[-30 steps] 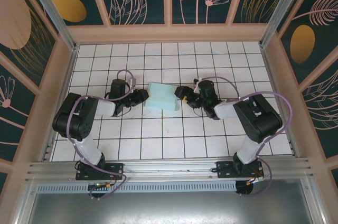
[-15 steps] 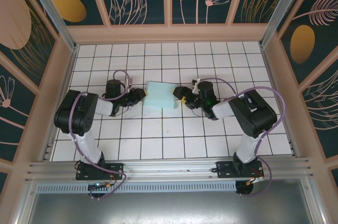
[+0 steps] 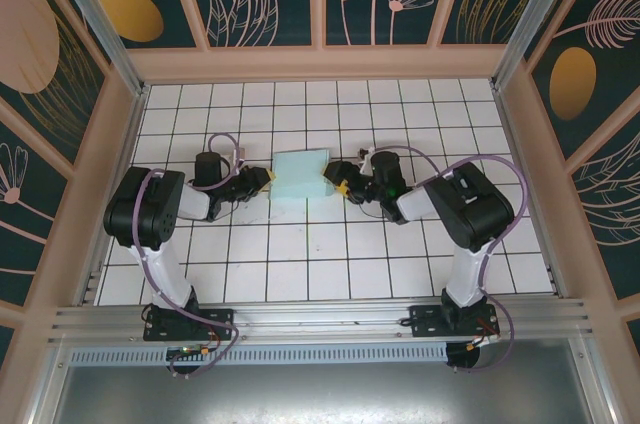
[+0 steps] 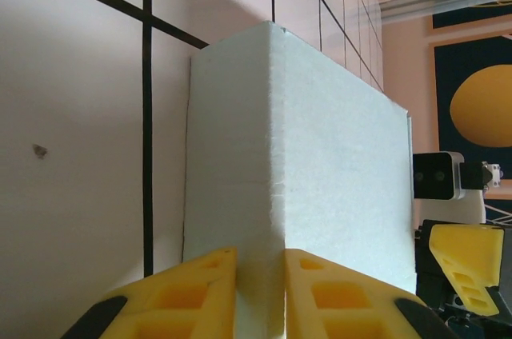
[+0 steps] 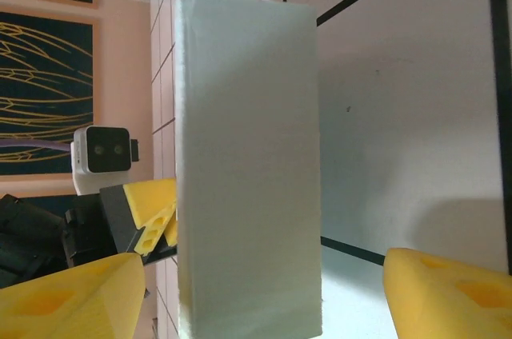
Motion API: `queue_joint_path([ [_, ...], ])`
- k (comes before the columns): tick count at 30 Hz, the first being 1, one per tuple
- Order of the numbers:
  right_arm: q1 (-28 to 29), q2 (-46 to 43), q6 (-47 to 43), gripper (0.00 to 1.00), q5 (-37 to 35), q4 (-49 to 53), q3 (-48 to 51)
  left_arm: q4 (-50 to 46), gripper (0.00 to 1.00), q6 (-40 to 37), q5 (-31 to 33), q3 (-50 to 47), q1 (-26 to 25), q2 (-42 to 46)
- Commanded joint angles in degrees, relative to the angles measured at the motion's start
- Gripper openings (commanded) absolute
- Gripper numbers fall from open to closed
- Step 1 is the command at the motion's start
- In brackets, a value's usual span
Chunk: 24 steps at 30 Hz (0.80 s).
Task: Fold the paper box
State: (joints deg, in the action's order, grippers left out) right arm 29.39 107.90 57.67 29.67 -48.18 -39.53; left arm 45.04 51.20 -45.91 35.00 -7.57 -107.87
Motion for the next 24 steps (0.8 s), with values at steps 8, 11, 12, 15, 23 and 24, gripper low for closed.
queue_joint_path([
  [8,0.14,3.54,1.9,0.78,3.26,-2.39,-3.91,-2.61,0.21,-1.62,-1.0,0.15,0.63,-1.44],
  [11,0.23,4.84,2.39,0.77,4.52,-2.99,-5.62,-2.85,0.21,-1.89,-1.04,0.19,0.63,-1.44],
  [12,0.23,5.26,2.55,0.77,5.11,-3.32,-6.23,-2.98,0.21,-1.96,-0.99,0.31,0.63,-1.44],
  [15,0.23,6.26,3.9,0.75,6.5,-6.22,-7.28,-3.67,0.21,-2.33,-1.02,0.71,0.65,-1.53],
  [23,-0.07,5.37,6.26,0.55,6.75,-8.74,-6.54,-6.55,0.22,-4.8,-0.19,1.16,0.65,0.41],
  [24,-0.12,5.12,6.45,0.53,6.55,-8.64,-6.29,-7.1,0.22,-5.03,0.09,1.16,0.65,0.67],
])
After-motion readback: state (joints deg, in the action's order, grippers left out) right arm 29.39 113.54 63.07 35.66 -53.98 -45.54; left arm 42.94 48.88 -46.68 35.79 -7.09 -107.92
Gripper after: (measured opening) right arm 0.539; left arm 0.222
